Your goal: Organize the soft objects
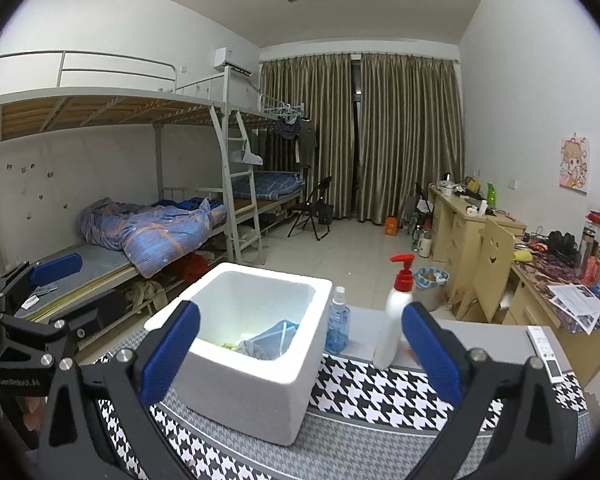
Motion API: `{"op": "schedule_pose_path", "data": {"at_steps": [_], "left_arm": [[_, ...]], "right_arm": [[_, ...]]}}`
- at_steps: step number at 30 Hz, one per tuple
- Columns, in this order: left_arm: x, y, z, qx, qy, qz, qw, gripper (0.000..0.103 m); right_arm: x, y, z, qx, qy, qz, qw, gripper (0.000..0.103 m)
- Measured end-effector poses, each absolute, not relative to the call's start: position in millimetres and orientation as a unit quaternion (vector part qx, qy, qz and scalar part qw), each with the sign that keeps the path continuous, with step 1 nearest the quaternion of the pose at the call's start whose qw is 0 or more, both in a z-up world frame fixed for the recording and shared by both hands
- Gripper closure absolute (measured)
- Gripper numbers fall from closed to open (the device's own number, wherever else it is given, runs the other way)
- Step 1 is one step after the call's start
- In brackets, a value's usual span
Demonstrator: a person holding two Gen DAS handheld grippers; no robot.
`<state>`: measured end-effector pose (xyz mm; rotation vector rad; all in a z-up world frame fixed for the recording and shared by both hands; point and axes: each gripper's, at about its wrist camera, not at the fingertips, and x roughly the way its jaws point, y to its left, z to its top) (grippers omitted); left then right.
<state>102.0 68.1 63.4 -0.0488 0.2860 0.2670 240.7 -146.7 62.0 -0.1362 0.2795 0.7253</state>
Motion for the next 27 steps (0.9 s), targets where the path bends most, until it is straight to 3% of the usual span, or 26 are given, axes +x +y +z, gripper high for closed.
{"op": "schedule_pose_path", "data": {"at_steps": [27], "left_arm": [[59,27,56,-0.009,0.12,0.129,0.984,0.001]], "right_arm": [[183,-201,41,-0.054,0.11,0.334,0.934,0.001]]}}
